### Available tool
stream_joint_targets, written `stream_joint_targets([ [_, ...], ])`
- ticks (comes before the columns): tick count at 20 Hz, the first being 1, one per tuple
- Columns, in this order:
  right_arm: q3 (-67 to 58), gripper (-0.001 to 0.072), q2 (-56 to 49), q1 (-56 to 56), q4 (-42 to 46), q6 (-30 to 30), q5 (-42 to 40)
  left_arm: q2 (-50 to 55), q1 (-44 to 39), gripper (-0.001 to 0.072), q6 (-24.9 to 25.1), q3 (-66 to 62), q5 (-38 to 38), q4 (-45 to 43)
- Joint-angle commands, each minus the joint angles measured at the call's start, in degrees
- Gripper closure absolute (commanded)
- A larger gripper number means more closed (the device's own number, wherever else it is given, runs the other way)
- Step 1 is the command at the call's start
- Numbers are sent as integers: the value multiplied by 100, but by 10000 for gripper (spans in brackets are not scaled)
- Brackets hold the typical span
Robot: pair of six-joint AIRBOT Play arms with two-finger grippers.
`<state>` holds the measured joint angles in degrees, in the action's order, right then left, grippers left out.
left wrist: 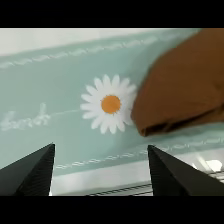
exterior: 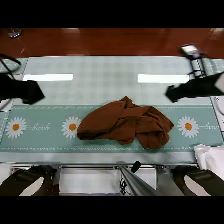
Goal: Fold the shirts.
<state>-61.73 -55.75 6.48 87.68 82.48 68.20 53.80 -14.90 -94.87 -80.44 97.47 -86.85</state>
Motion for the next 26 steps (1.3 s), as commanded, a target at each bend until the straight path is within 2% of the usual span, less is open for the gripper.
stream_joint_targets([
  [1,26,133,269,-1742,-111,-59,413,-337,2,-2,0,1810,-1266,885],
  [4,164,132,269,-2385,-929,-173,63,-621,4,-2,13,3121,-1882,988],
  [10,420,132,269,-2417,-1029,-203,-44,-621,4,0,468,4822,-3163,2170],
  [14,426,133,269,-2417,-1032,-201,-46,-619,0,1,789,5333,-3488,2264],
  [16,424,132,269,-2417,-1029,-201,-44,-616,0,2,787,5480,-3654,2277],
  [17,426,133,269,-2417,-1029,-201,-44,-616,0,18,787,5543,-3766,2304],
  [18,424,132,269,-2417,-1032,-201,-42,-616,0,103,787,5598,-3906,2306],
  [19,424,132,269,-2417,-1032,-201,-37,-616,0,119,785,5637,-4063,2310],
  [25,424,133,269,-2417,-1027,-160,20,-31,-116,135,789,5650,-5007,2949],
  [26,424,132,269,-2417,-1025,-144,70,160,-188,249,789,5650,-5117,3042],
])
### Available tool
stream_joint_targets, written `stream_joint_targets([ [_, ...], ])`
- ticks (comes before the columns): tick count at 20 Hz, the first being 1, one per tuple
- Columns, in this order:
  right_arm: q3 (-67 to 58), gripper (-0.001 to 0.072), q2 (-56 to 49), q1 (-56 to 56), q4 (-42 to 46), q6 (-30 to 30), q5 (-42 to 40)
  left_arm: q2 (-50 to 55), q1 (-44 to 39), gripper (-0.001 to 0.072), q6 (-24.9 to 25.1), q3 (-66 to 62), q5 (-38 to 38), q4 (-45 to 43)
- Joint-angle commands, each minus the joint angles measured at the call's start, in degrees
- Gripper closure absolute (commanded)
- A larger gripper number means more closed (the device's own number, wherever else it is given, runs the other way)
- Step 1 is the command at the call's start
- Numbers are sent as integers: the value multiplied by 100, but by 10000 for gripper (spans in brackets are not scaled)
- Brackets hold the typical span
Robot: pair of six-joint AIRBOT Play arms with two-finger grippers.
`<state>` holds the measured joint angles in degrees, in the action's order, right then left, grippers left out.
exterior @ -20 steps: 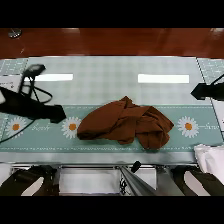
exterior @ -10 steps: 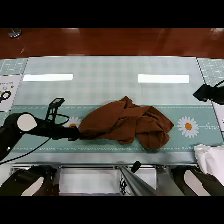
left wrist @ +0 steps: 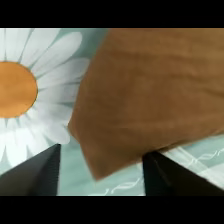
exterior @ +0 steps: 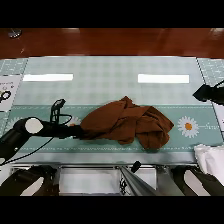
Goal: Fold the shirts.
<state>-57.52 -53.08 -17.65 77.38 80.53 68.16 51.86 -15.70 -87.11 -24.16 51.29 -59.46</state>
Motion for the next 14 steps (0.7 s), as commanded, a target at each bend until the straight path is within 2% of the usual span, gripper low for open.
stream_joint_targets([
  [1,2,132,2,-4,31,55,127,529,-181,400,11,20,-573,361],
  [2,2,133,2,-4,125,61,177,693,-236,594,13,20,-575,382],
  [3,2,133,2,-4,289,61,240,787,-260,680,17,20,-562,382],
  [4,4,171,2,-4,544,61,350,811,-256,680,20,20,-542,382],
  [5,31,378,-9,-4,949,22,553,796,-247,680,44,17,-533,382],
  [6,162,383,-9,-15,1373,44,658,763,-249,680,52,15,-529,382],
  [7,374,342,-9,-92,1414,46,708,721,-249,679,55,15,-507,382],
  [9,1016,273,-9,-380,704,-55,721,612,-249,680,57,15,-459,380],
  [10,1370,165,-9,-529,232,-149,752,535,-249,680,57,15,-446,382],
  [11,1681,109,-9,-654,-192,-262,796,452,-247,680,57,15,-431,382],
  [14,2393,109,-9,-872,-968,-680,846,275,-249,680,55,15,-413,382],
])
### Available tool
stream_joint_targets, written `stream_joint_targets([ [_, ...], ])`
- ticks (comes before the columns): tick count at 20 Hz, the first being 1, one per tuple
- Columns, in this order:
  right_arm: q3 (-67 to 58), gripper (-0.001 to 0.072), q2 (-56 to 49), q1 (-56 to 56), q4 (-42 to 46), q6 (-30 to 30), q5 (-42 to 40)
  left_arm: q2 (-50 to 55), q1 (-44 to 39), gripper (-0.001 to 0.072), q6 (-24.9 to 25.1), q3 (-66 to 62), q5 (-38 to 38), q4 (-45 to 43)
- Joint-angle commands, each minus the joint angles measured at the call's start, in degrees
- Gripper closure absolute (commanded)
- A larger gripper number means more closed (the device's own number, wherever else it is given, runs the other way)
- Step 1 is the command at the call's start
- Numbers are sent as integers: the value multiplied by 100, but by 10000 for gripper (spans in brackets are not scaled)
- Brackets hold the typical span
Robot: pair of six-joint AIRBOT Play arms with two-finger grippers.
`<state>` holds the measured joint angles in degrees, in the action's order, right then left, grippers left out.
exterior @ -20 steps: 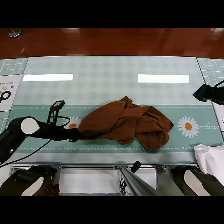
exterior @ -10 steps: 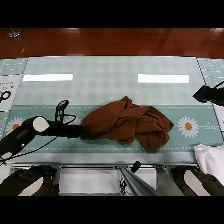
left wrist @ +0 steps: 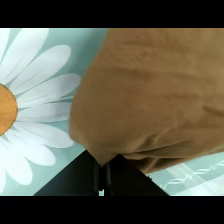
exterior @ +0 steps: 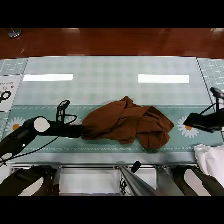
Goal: Fold the shirts.
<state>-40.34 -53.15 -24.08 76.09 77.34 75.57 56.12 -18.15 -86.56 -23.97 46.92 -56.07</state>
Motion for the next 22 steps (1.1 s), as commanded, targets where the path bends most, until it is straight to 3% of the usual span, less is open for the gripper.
stream_joint_targets([
  [1,804,109,-2,-229,-883,-439,98,-186,-2,679,0,-4,31,44],
  [6,1244,122,-2,-229,-1021,-658,-15,-195,-4,679,2,-4,175,42],
  [10,1668,122,-2,-229,-1836,-804,-284,-195,-4,679,0,-4,177,44],
  [15,2076,123,-2,-223,-2059,-776,-570,-195,-2,679,-2,-4,177,44],
  [16,2109,155,-2,-223,-2070,-772,-660,-195,-4,680,-2,-4,175,44],
  [18,2114,364,-2,-223,-2090,-544,-907,-195,-2,679,-2,-4,168,44],
  [22,2114,414,-2,-223,-2500,-501,-1248,-195,-2,679,0,-4,109,42],
])
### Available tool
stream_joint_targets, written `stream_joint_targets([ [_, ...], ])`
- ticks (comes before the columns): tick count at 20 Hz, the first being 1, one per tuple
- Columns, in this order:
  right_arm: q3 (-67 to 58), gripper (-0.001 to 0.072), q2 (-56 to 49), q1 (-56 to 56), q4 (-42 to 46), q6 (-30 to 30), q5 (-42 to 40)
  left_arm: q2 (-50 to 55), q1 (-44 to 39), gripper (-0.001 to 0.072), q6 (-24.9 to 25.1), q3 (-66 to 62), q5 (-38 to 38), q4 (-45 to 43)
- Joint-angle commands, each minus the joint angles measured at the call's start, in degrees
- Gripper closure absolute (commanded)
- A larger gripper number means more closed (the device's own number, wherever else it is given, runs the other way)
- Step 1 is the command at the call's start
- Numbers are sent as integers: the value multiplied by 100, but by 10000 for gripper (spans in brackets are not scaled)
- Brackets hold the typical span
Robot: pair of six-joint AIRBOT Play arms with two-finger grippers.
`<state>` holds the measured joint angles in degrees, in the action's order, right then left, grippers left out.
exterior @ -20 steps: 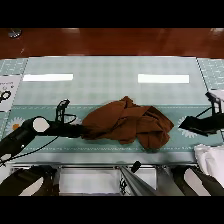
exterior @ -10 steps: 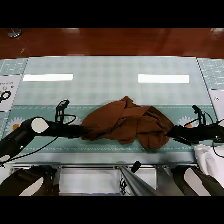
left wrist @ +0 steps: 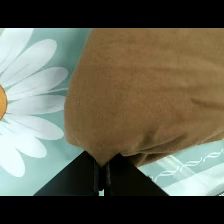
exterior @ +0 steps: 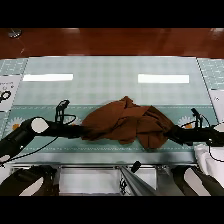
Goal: Fold the shirts.
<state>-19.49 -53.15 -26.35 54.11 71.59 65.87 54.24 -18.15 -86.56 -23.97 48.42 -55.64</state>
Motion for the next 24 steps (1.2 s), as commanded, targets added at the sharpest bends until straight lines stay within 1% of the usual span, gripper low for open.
stream_joint_targets([
  [1,28,474,-2,4,-365,72,-291,-4,-2,679,0,-9,-63,-2],
  [3,28,683,-2,4,-494,17,-251,-4,-2,679,4,-57,-136,-2],
  [5,9,685,0,4,-850,-433,-114,-4,0,680,72,-186,-149,-22],
  [6,-52,686,2,4,-981,-551,-22,-7,0,680,68,-302,-142,-76],
  [8,-341,686,4,4,-1078,-654,179,-13,4,680,66,-629,-127,-210],
  [10,-920,686,4,4,-1075,-688,457,-24,4,680,63,-1137,-83,-448],
  [13,-2284,686,4,4,-1145,-695,826,-103,7,680,59,-2190,66,-1073],
  [16,-3963,686,4,4,-1687,-621,732,-254,35,680,59,-3563,63,-1670],
  [18,-5228,687,4,4,-1847,-466,483,-310,205,680,61,-4599,52,-1777],
  [20,-6522,687,4,4,-1843,-138,251,-330,415,680,66,-5659,-4,-1797],
  [24,-8387,687,4,4,-1698,188,98,-332,623,680,144,-7573,-2,-1799],
])
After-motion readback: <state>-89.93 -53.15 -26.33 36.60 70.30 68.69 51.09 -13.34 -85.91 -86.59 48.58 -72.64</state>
